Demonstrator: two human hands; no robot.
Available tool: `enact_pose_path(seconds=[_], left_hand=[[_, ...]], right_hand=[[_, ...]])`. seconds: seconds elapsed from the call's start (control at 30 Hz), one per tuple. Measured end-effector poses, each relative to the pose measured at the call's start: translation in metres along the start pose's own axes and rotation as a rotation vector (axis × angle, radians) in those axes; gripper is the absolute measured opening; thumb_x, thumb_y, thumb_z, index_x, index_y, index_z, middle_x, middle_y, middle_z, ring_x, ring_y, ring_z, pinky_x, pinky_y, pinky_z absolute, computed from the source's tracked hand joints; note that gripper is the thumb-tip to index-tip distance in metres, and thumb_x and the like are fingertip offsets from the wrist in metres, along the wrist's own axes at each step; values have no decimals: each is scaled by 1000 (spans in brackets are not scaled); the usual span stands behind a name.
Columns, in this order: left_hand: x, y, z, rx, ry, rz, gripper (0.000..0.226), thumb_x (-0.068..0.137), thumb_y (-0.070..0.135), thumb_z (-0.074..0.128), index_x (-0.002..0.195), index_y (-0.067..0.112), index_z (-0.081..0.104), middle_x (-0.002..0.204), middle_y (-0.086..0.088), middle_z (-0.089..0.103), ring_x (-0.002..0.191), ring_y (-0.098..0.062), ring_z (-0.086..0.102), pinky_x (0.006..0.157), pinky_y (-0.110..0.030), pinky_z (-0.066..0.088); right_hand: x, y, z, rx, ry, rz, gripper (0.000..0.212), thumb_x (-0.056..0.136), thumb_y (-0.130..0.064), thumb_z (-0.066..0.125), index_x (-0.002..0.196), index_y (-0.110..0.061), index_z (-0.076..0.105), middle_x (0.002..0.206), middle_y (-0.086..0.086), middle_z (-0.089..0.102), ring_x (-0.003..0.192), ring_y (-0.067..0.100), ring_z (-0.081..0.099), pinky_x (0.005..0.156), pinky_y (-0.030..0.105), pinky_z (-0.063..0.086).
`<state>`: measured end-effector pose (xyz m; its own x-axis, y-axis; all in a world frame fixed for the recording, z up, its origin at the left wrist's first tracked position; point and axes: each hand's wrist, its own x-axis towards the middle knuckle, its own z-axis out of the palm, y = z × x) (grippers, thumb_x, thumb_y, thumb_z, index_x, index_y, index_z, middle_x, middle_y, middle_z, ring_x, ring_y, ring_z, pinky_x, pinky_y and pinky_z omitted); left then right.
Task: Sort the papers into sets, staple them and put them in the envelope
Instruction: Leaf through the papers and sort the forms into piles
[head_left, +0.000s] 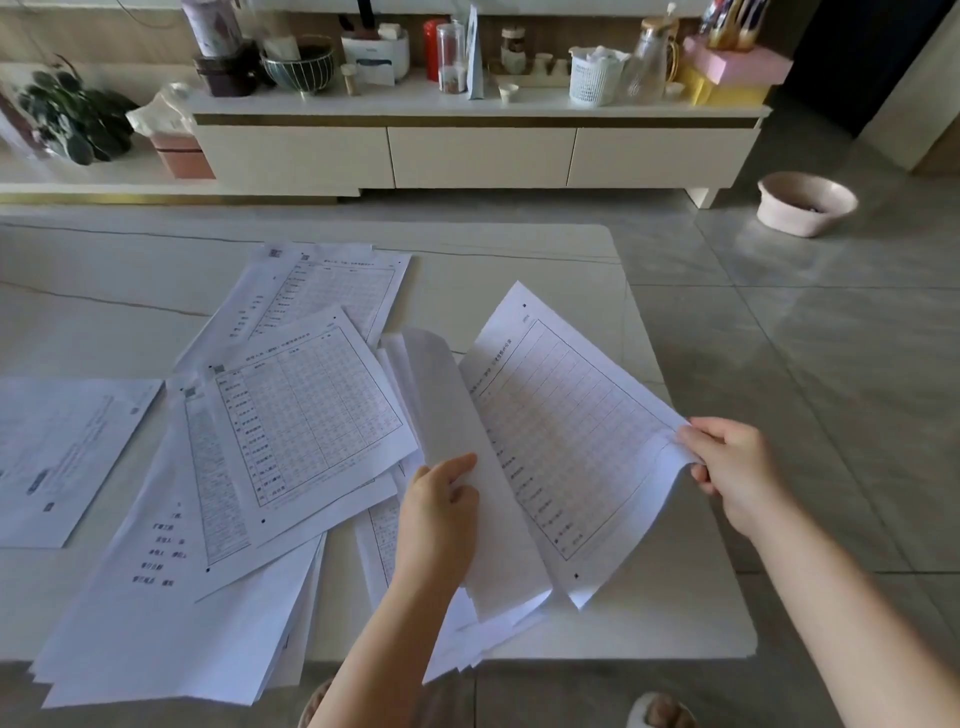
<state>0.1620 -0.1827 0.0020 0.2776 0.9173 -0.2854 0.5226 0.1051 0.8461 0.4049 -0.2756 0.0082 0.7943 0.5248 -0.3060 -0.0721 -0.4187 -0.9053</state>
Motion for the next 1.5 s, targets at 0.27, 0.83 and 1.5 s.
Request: enact_pose_path(seconds=[0.27, 0.83, 1.5], left_hand=[[-1, 5, -5, 222, 5, 177, 45, 94, 4, 36, 132, 20, 56, 92, 8, 40, 69, -5, 48, 51, -12, 32], [8, -4, 8, 149, -102, 179, 50, 92, 0, 40, 138, 18, 49, 106, 5, 43, 94, -16, 54, 80, -28, 50], [-7, -6, 4, 159, -129, 60, 52, 91, -3, 37, 139, 16, 47, 121, 6, 42, 108, -14, 46, 91, -25, 42]], right_hand=[[52, -21, 14, 225, 48, 104, 32, 93, 1, 54, 125, 4, 52, 74, 7, 51, 28, -2, 37, 29, 12, 24], [77, 8, 71, 162, -29, 212, 27, 94, -1, 49, 117, -13, 56, 76, 4, 62, 42, 7, 61, 35, 15, 43], [-73, 40, 71, -523, -454, -13, 22, 81, -18, 71, 73, -21, 51, 68, -5, 51, 63, 15, 55, 57, 24, 37]])
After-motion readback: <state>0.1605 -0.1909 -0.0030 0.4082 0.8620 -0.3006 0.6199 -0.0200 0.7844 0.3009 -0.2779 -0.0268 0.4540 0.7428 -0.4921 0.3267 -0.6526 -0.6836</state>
